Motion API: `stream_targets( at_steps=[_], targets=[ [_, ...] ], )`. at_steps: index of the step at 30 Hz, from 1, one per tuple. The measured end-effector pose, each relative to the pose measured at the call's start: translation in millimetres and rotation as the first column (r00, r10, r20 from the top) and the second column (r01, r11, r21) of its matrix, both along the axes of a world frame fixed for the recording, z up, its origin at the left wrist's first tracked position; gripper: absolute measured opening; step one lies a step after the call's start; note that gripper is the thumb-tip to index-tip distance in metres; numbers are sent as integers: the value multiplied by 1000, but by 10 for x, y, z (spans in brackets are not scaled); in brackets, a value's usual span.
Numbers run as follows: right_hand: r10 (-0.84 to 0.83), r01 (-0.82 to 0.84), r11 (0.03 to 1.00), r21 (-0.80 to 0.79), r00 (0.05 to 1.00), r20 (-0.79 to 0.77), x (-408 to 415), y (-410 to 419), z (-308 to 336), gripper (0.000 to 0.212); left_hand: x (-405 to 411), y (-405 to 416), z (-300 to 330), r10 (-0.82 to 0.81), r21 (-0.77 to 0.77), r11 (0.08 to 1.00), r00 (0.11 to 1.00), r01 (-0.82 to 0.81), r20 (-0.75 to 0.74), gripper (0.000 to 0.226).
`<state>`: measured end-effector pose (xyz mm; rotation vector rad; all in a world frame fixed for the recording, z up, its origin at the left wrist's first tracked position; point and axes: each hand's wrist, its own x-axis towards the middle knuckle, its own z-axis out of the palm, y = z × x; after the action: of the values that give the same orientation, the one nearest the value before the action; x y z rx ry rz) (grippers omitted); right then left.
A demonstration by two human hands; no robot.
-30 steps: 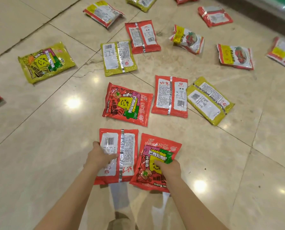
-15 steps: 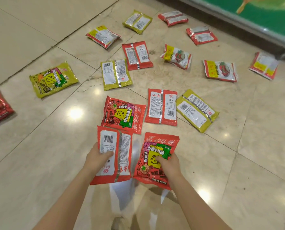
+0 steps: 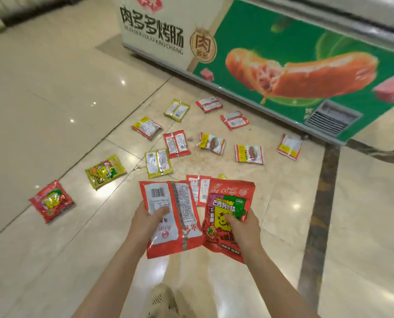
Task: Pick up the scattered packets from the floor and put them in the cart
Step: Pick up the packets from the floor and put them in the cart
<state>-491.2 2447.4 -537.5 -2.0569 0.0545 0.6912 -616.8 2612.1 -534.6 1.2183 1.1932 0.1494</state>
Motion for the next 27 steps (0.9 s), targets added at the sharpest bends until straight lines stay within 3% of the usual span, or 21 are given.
stream_targets(
  at_steps=[6, 12, 16, 20, 27],
  targets=[
    [-83, 79, 992, 102, 996, 34, 41, -463, 1912, 20, 37, -302, 1919, -83, 84, 993, 994, 78, 66, 18],
    [-197, 168, 954, 249, 976, 96, 47, -1098, 3158, 16, 179, -720, 3195, -234, 154, 968, 941, 200, 243, 15],
    [-352, 292, 887, 358, 929, 113, -107, -1598, 3612, 19, 290, -1118, 3607, -387, 179, 921, 868, 347, 309, 29],
    [-542, 451, 792, 412, 829, 135, -495, -2273, 3882, 19, 366, -1663, 3819, -513, 177, 858, 777, 483, 365, 21],
    [-840, 734, 535, 419, 517, 165, -1512, -3828, 4113, 18, 437, -3186, 3941, -740, 137, 614, 505, 778, 444, 17]
  ],
)
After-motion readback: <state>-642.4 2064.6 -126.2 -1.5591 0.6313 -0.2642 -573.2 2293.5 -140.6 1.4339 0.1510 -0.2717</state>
